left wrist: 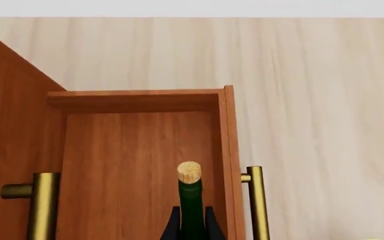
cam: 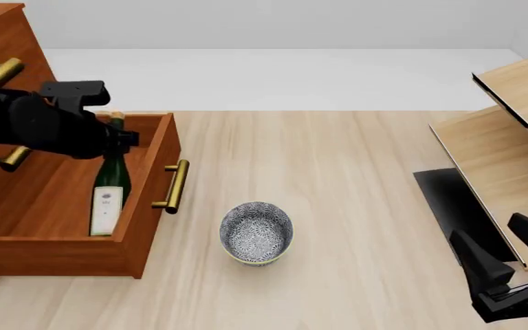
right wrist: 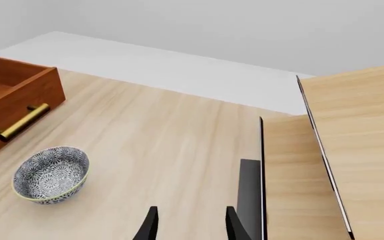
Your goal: Put the wine bottle in the bottom drawer of the cabinet.
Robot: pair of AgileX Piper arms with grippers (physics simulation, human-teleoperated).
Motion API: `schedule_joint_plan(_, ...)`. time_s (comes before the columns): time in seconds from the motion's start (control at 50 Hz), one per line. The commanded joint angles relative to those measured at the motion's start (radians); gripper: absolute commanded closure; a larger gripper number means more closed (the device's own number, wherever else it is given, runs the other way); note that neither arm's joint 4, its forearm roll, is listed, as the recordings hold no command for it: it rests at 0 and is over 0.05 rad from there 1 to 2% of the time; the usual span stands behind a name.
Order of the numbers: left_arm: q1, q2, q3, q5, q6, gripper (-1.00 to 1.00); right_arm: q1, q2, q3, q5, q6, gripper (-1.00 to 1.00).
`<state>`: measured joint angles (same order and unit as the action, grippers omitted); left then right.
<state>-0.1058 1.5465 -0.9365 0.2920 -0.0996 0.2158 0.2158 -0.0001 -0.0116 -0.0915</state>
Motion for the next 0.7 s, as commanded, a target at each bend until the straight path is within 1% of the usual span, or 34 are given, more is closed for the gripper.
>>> schedule_joint_plan(0.02, 0.007, 0.062, 0.022, -0.050, 0.008, 1.00, -0.003, -0.012, 0.000, 0.012, 0.000, -1.00)
schedule_joint_plan(0.16, 0.010, 0.092, 0.012, -0.061, 0.006, 1.00, -0.004, -0.019, 0.000, 0.019, -0.001, -1.00)
schedule_joint_plan(0.3, 0.023, 0.112, 0.008, -0.067, 0.020, 1.00, -0.005, -0.014, 0.000, 0.015, -0.001, -1.00)
schedule_joint_plan(0.42, 0.015, 0.121, 0.011, -0.075, 0.024, 1.00, -0.004, -0.021, 0.000, 0.021, -0.001, -1.00)
schedule_joint_plan(0.7, 0.027, 0.128, -0.014, -0.061, 0.038, 1.00, -0.006, -0.007, 0.000, 0.009, -0.002, -1.00)
